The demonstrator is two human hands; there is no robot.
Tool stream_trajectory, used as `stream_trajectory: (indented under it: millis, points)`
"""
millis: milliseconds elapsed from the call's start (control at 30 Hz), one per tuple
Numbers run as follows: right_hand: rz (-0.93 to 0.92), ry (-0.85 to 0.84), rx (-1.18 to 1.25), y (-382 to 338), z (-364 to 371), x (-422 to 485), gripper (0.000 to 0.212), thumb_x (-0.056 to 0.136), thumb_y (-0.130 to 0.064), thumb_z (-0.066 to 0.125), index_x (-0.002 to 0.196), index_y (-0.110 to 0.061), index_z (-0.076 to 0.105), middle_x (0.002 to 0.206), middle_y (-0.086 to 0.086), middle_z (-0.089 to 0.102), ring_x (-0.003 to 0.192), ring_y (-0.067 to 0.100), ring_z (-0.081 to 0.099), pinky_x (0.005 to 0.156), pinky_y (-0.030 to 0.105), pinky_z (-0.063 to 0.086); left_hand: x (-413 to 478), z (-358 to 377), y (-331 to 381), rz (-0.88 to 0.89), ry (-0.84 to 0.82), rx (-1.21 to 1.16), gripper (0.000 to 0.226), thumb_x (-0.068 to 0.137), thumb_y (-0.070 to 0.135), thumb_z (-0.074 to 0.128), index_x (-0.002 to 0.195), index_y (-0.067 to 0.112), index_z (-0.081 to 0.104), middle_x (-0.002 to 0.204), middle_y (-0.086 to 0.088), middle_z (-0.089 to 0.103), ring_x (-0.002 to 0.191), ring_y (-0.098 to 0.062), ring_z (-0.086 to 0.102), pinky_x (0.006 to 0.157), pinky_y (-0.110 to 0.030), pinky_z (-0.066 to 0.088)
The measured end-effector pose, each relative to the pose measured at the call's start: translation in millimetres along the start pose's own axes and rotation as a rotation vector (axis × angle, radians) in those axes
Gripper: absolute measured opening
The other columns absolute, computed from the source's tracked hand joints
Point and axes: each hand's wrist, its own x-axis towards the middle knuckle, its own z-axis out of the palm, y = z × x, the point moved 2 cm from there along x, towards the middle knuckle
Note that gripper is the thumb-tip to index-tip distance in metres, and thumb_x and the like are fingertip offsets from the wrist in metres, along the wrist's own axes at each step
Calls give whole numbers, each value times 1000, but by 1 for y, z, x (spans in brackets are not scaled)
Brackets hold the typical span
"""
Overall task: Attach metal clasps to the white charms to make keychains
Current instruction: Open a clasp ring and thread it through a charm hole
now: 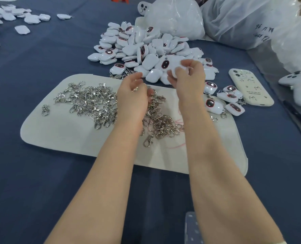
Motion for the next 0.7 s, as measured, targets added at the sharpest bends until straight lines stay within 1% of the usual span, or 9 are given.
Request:
stream_trajectory:
  millis: [67, 133, 200, 300, 367, 433, 533, 633, 700]
  points:
    - [92, -158, 29, -9, -10, -10, 17, 92, 4, 49, 101, -10, 51, 115, 17, 52, 72, 16, 68, 72, 27, 59, -3, 1, 5, 219, -113, 275, 42, 90, 0, 48, 122, 26, 52, 122, 7, 52, 80, 9, 57, 74, -13, 48]
    - [180, -268, 15, -15, -17, -22, 21, 92, 1, 54, 112, -1, 49, 96, 17, 61, 63, 15, 69, 64, 25, 58, -8, 6, 9, 404, -282, 494, 49, 89, -3, 49, 131, 23, 50, 134, 2, 46, 109, -1, 53, 94, -19, 43]
    - [191, -290, -12, -18, -22, -29, 24, 92, -10, 60, 111, 5, 53, 79, 11, 66, 59, 13, 68, 61, 23, 56, -10, 9, 9, 483, -361, 599, 43, 88, -2, 53, 128, 16, 54, 130, -2, 51, 114, -11, 51, 101, -23, 39]
    - [156, -273, -95, -16, -27, -32, 29, 93, -32, 58, 89, -4, 64, 71, 5, 68, 62, 12, 65, 63, 22, 55, -6, 2, 8, 368, -287, 566, 29, 91, 12, 57, 120, 17, 58, 115, 1, 62, 96, -18, 63, 91, -36, 50]
    - [44, -227, -316, -11, -27, -32, 29, 94, -37, 55, 87, -12, 67, 78, 1, 71, 68, 10, 63, 70, 25, 54, -2, -4, 8, 294, -185, 541, 27, 93, 20, 55, 120, 17, 57, 110, 0, 64, 92, -20, 65, 87, -40, 52]
    - [-135, -216, -701, -2, -24, -31, 19, 92, -32, 57, 96, -17, 69, 94, -1, 70, 80, 9, 60, 75, 24, 46, 1, -7, 7, 195, -116, 437, 17, 94, 23, 50, 109, 20, 60, 104, -4, 65, 82, -13, 64, 78, -34, 53]
    - [-161, -331, -1043, 13, -13, -32, 21, 88, -30, 61, 108, -24, 68, 115, 7, 59, 98, 23, 58, 84, 31, 46, 1, -6, 4, 20, -84, 173, 14, 93, 15, 45, 88, 22, 57, 87, -6, 64, 54, -2, 60, 54, -21, 48]
    - [-174, -364, -1172, 18, -7, -33, 23, 89, -33, 61, 109, -24, 66, 117, 13, 51, 110, 32, 51, 93, 40, 43, 0, -5, 4, -72, -103, -17, 13, 94, 9, 45, 100, 9, 56, 78, -4, 63, 58, -8, 66, 56, -22, 56]
    - [-177, -366, -1212, 20, -6, -33, 24, 91, -33, 59, 111, -20, 62, 119, 12, 51, 112, 32, 49, 94, 42, 42, -1, -4, 4, -80, -102, -47, 17, 94, 7, 47, 110, 6, 54, 86, -9, 64, 60, -11, 68, 62, -25, 59]
